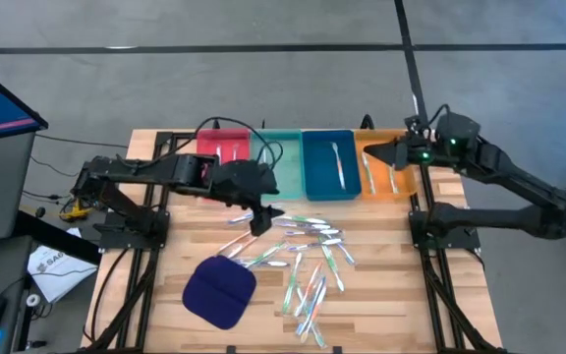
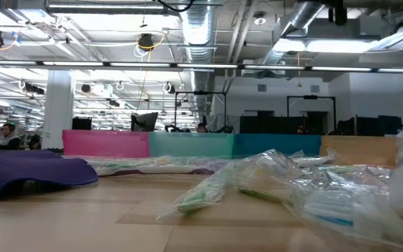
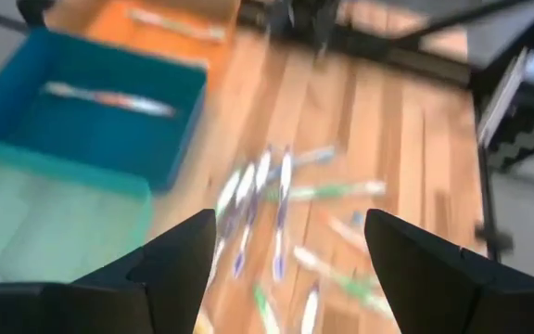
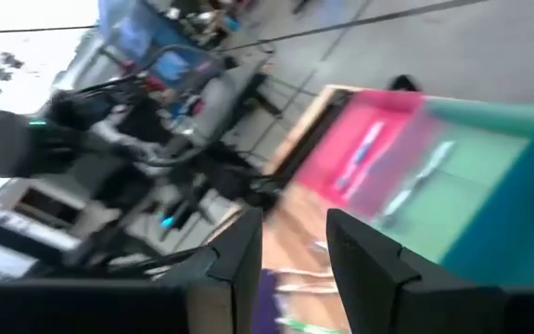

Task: Pick & Place Toothbrushes
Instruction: Put the orange toothbrush into the blue bin

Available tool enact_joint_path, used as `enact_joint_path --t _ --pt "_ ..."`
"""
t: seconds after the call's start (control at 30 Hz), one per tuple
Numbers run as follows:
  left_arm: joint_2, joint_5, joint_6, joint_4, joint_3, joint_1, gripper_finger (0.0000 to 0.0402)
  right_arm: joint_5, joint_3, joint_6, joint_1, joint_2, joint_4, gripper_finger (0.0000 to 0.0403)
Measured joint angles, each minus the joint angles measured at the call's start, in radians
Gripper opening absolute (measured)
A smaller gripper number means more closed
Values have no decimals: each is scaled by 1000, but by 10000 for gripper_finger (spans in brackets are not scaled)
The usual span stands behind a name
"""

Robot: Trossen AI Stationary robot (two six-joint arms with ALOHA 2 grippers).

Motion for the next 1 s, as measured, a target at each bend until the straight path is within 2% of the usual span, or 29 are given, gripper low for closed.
enact_joint_path --t 0.23,0.47,0.67,0.87,1.0 --pt "0 69 -57 -19 -100 -74 273 216 0 80 258 51 47 118" --pt "0 57 -136 -13 -241 -137 273 389 0 161 443 166 130 118" --pt "0 66 -188 -8 -378 -138 273 402 0 167 523 305 429 118" --pt "0 58 -215 -6 -477 -104 273 383 0 187 556 433 770 118" --pt "0 -4 -184 -15 -544 -79 273 357 0 187 554 455 860 118"
